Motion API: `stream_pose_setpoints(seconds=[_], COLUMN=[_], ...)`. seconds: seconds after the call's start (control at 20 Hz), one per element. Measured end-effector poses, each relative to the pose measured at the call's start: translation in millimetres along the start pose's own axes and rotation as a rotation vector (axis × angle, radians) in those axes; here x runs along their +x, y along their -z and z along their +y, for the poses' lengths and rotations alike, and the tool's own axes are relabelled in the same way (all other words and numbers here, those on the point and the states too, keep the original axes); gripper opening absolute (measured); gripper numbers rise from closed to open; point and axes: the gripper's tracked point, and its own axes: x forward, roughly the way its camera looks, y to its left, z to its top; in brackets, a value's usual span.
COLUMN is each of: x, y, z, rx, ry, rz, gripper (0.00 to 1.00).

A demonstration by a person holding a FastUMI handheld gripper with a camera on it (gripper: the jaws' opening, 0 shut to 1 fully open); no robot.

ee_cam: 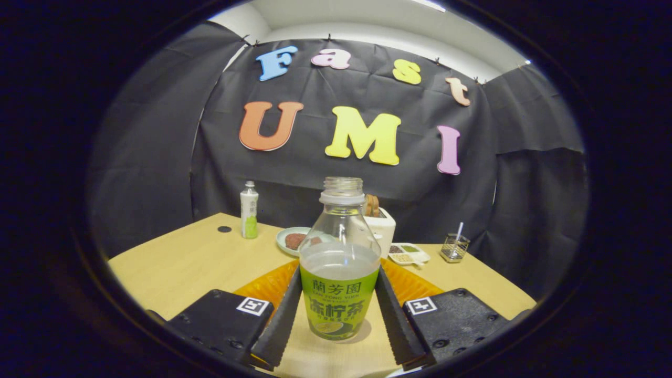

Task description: Take the bottle from table, then pour the juice into the cup, finally place the bottle on the coaster

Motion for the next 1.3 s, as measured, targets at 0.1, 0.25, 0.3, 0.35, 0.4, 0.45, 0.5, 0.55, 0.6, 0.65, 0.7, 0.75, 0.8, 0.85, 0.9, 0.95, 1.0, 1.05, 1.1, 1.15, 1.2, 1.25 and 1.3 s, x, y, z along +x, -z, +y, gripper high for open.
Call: stream_pose_setpoints(seconds=[0.1, 0.25, 0.3, 0.35, 0.4, 0.45, 0.5, 0.55, 0.6, 0.65, 0.7, 0.75, 0.8, 0.85, 0.9, 0.95, 1.0, 1.05, 1.1, 1.15, 1.2, 1.25, 1.3], x=[14, 30, 34, 36, 40, 42, 43, 44, 44, 43, 43, 44, 45, 45, 45, 45, 43, 46, 45, 43, 42, 40, 39], y=[10, 27, 30, 32, 35, 38, 41, 43, 45, 45, 45, 46, 50, 53, 55, 59, 61, 61, 62, 65, 63, 63, 61], z=[0, -6, -8, -9, -9, -11, -14, -16, -20, -24, -27, -29, -31, -33, -34, -37, -34, -32, -31, -29, -29, -30, -28], rx=[0.024, 0.036, 0.035, 0.038, 0.046, 0.055, 0.064, 0.070, 0.075, 0.086, 0.101, 0.117, 0.134, 0.157, 0.175, 0.187, 0.204, 0.211, 0.212, 0.208, 0.205, 0.204, 0.201], ry=[-0.003, 0.017, 0.024, 0.026, 0.031, 0.043, 0.053, 0.065, 0.084, 0.095, 0.099, 0.092, 0.086, 0.083, 0.078, 0.084, 0.063, 0.052, 0.045, 0.037, 0.036, 0.040, 0.033], rz=[-0.010, 0.011, 0.012, 0.012, 0.012, 0.015, 0.017, 0.014, 0.012, -0.001, -0.016, -0.023, -0.020, -0.016, -0.017, -0.001, -0.002, -0.003, -0.004, -0.002, 0.002, 0.002, -0.003], gripper=[0.80, 0.81, 0.81, 0.81, 0.81, 0.81, 0.81, 0.81, 0.81, 0.81, 0.81, 0.81, 0.81, 0.81, 0.81, 0.82, 0.82, 0.83, 0.88, 0.93, 0.98, 1.00, 1.00])
